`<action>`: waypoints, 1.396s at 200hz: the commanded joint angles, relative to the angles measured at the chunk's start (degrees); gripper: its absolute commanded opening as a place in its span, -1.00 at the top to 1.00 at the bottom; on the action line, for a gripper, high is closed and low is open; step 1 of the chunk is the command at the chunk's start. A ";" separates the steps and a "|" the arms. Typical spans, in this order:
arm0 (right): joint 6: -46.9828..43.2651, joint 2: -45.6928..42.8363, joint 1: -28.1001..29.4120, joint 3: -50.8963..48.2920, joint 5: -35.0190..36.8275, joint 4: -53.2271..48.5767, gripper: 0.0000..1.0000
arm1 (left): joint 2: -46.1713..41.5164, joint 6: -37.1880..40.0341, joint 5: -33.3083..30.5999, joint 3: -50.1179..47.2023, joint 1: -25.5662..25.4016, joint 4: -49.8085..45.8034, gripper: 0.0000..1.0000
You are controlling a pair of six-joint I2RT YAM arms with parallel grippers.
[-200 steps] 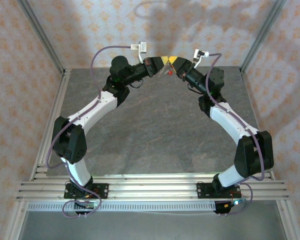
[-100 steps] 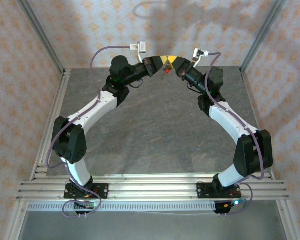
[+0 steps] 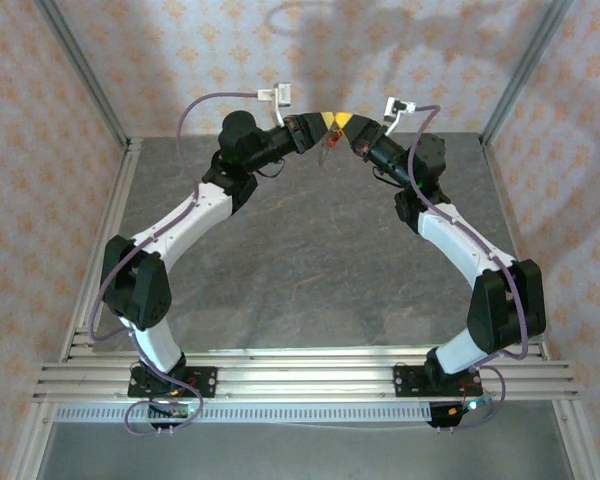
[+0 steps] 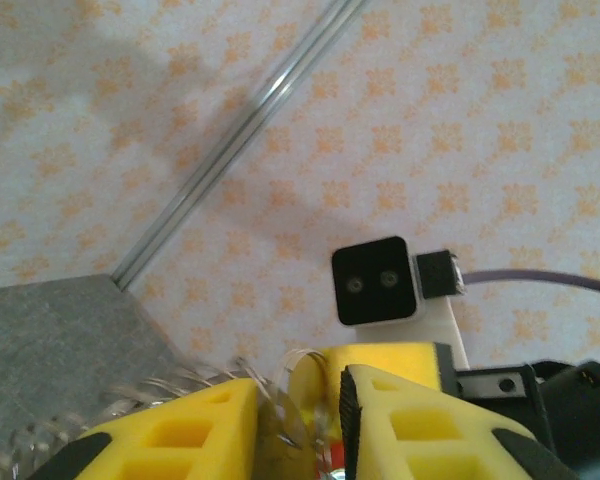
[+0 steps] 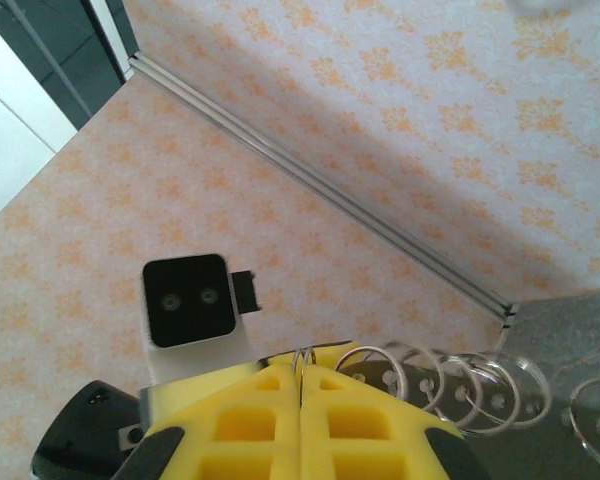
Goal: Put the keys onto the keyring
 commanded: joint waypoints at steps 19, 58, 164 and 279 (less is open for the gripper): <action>-1.13 -0.25 -0.78 -0.68 0.09 0.90 1.00 | -4.35 1.50 -0.67 -0.49 -0.19 1.68 0.22; -1.21 -0.18 -2.05 -0.86 -1.66 0.12 1.00 | -4.33 2.68 0.67 0.71 1.55 -0.86 0.05; -4.09 0.81 -5.68 3.14 -12.08 -6.25 1.00 | 5.64 13.67 19.42 19.19 5.88 -21.49 -0.06; -4.30 2.56 -6.79 4.77 -19.40 -6.21 1.00 | 17.92 30.97 32.03 41.14 6.96 -50.65 0.07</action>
